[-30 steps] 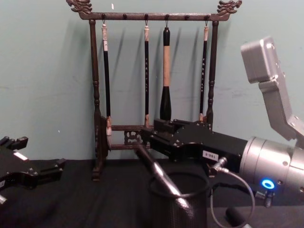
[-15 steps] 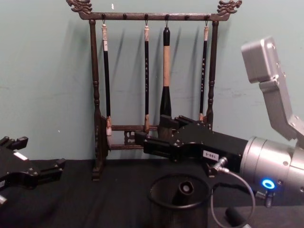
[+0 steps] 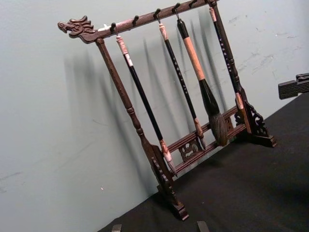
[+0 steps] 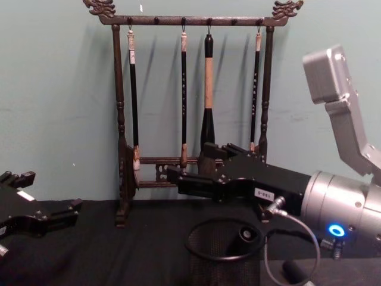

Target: Pick up the water-based marker from the table and place it into the pen holder.

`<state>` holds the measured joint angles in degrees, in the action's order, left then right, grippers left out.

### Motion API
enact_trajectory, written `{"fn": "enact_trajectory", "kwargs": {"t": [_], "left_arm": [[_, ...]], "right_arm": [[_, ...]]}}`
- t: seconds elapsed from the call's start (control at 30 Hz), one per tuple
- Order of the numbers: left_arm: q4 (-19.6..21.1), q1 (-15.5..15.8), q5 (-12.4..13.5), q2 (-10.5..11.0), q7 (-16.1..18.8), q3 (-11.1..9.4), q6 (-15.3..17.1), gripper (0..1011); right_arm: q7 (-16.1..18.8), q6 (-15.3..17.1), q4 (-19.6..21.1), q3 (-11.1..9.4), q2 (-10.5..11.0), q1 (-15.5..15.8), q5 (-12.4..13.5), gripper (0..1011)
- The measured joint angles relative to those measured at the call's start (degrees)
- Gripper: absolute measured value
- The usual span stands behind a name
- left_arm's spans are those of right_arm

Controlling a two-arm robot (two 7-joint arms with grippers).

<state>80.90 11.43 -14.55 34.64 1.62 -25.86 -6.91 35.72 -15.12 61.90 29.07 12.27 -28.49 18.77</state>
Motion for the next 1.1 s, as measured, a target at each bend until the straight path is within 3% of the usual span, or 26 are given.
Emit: {"fn": "enact_trajectory", "kwargs": {"t": [0.83,1.1], "left_arm": [[0.0,0.0,0.0,0.0,0.0,0.0,0.0,1009],[0.0,0.0,0.0,0.0,0.0,0.0,0.0,1009]], "right_arm": [[-6.8,6.0,12.3,-4.5,5.1,7.5,0.4,1002],[-11.4,9.2,17.6,-6.6,6.4,11.3,-0.4,1002]]}}
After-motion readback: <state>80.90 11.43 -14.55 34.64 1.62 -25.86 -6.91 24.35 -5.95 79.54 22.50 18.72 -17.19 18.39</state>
